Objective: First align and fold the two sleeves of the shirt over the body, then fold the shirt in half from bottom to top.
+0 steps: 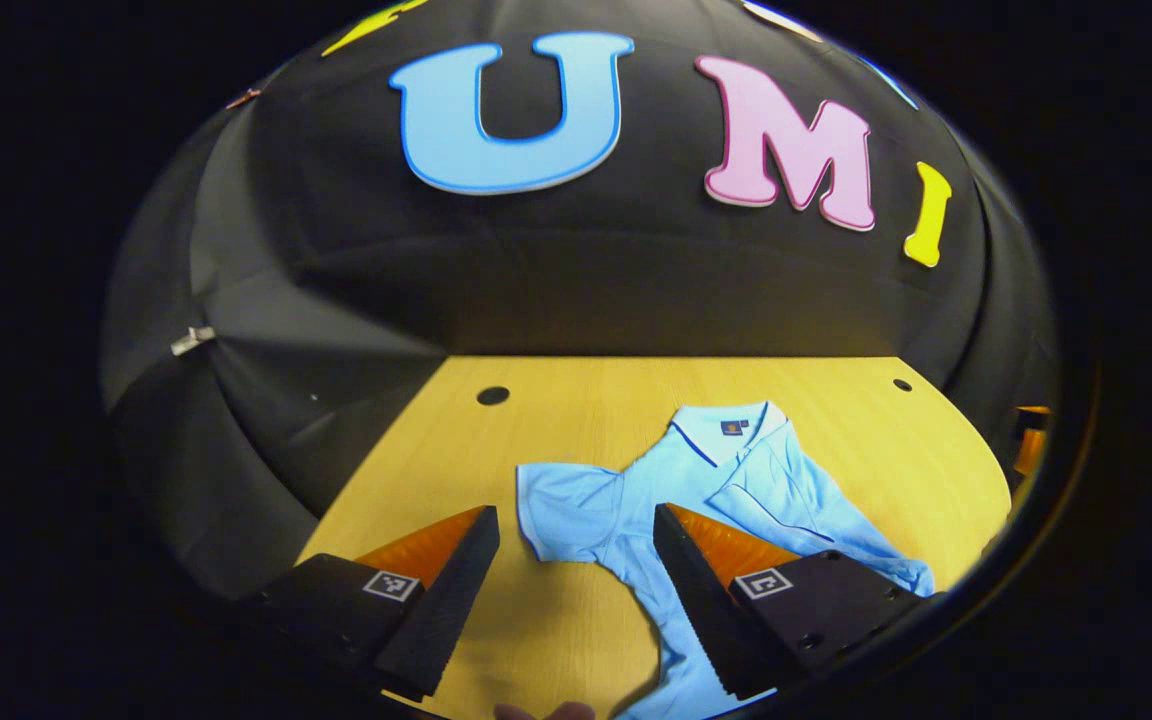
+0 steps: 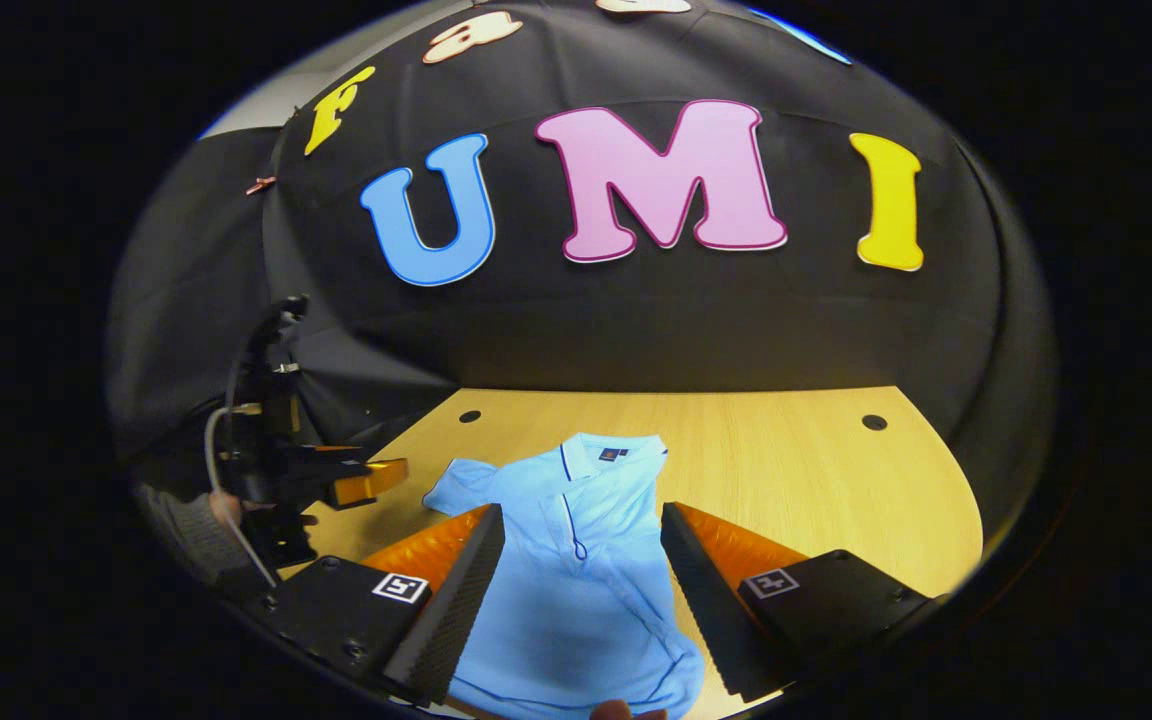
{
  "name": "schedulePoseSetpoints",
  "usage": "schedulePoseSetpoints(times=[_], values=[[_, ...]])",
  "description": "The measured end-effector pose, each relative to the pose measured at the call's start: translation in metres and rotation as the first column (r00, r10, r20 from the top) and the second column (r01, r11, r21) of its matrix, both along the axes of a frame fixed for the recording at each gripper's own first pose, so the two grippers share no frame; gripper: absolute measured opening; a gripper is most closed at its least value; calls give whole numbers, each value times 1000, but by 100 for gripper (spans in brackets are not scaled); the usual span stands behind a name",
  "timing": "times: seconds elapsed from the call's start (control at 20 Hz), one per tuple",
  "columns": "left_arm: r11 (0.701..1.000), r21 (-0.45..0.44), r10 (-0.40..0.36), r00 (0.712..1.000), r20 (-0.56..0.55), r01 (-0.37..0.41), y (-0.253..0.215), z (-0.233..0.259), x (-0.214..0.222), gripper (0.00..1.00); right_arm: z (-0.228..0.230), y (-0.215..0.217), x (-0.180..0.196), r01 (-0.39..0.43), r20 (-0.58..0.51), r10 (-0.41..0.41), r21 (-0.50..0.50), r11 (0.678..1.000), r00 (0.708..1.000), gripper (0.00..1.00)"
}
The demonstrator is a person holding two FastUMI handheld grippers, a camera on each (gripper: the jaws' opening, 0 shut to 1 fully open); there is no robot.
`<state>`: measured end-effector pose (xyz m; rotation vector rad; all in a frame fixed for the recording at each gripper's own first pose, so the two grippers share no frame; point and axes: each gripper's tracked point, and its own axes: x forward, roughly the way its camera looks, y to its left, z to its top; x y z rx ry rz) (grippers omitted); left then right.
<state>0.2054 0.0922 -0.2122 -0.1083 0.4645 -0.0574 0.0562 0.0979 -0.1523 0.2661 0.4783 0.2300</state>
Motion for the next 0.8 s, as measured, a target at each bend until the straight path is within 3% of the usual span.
schedulePoseSetpoints(times=[0.2, 0.4, 0.8], values=[[997, -36, 66, 991, -113, -71, 14, -43, 41, 99, -4, -28, -17, 63, -25, -63, -2, 998, 998, 98], [989, -10, 140, 964, -224, -146, 31, -89, 63, 99, -6, -53, -26, 125, -51, -125, 6, 992, 991, 98], [993, 23, 114, 927, -357, -113, 30, -128, 77, 99, -23, -66, -36, 172, -117, -166, 36, 985, 979, 98]])
